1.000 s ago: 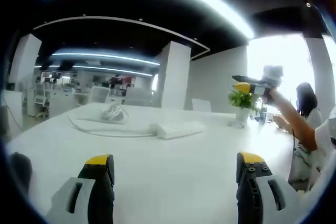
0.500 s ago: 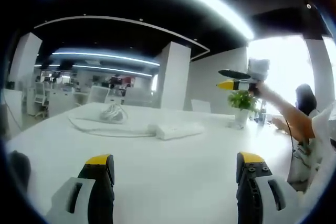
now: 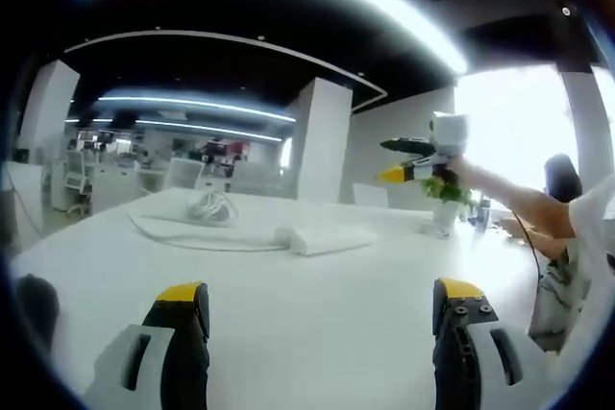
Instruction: Straighten the power strip on the desk, plug the charger into it
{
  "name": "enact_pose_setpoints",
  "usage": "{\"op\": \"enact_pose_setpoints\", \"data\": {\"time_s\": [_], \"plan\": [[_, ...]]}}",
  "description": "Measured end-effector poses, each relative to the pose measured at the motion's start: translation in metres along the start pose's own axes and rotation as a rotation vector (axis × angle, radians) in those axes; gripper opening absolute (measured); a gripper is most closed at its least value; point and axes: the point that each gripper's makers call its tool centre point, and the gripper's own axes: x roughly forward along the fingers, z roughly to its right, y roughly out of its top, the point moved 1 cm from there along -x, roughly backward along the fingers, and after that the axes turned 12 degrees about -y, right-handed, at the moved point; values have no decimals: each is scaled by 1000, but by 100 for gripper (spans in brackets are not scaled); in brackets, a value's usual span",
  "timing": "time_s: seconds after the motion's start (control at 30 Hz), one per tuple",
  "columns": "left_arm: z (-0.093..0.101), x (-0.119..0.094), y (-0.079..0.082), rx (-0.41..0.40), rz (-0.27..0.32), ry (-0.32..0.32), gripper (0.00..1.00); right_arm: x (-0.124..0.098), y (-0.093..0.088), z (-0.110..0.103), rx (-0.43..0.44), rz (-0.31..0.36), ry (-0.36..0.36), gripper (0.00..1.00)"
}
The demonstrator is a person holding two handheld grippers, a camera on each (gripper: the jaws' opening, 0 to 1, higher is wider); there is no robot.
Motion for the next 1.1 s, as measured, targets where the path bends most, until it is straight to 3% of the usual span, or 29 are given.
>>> {"op": "enact_pose_setpoints", "data": {"time_s": [0.47, 0.77, 1.1], "plan": [[2, 4, -1, 0, -5, -7, 99, 27, -14, -8, -73, -49, 70, 92], [6, 7, 0, 2, -5, -16, 99, 44, -30, -4, -103, -115, 93, 92], [5, 6, 1, 4, -4, -13, 99, 51, -31, -8, -155, -139, 140, 92]]}}
